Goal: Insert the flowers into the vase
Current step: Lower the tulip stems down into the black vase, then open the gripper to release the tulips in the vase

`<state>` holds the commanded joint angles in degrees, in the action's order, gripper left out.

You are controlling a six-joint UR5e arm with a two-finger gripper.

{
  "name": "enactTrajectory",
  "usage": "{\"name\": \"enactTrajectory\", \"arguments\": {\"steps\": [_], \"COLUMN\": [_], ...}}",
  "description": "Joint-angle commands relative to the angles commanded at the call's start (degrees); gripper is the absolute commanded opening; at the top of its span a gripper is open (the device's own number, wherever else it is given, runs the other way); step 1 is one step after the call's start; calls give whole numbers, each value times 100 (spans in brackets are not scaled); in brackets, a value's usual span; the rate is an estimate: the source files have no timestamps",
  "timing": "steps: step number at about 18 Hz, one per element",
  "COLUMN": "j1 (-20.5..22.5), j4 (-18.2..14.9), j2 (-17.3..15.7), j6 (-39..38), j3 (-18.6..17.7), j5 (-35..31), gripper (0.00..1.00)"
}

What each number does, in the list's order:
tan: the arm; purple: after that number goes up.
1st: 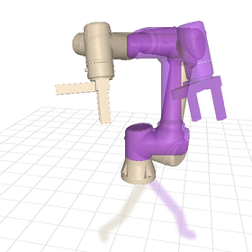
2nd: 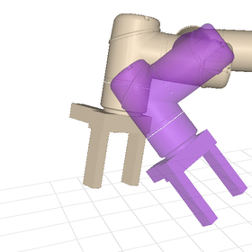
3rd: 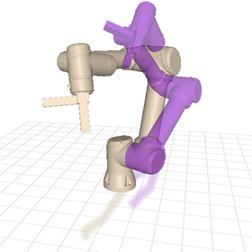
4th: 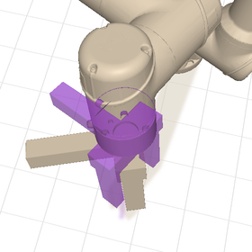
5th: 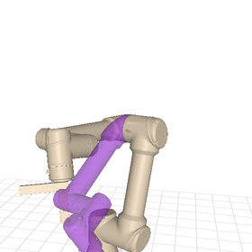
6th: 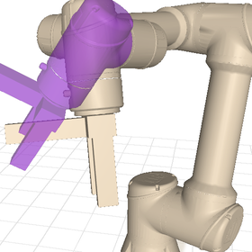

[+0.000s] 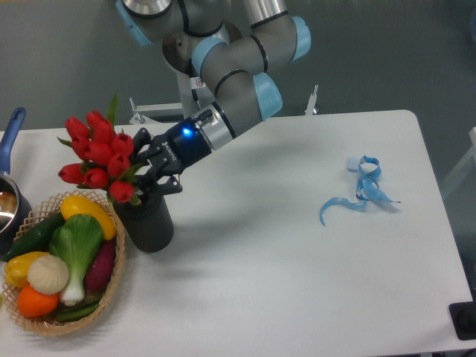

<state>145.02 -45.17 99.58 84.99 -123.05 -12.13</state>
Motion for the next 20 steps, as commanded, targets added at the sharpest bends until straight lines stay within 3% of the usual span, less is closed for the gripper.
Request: {"name": "enactTrajectory", "arguments": {"steps": [1,3,15,20], "j1": [0,0,316,668], "j4": [-9,-9,-9,-18], "j2": [9,9,-88,-237], "j6": [-9,-9,-9,-18], "j3": [-17,-35,-97,-132], "j5": [-9,-18,-26,-35], "gripper": [89,99,100,100]}}
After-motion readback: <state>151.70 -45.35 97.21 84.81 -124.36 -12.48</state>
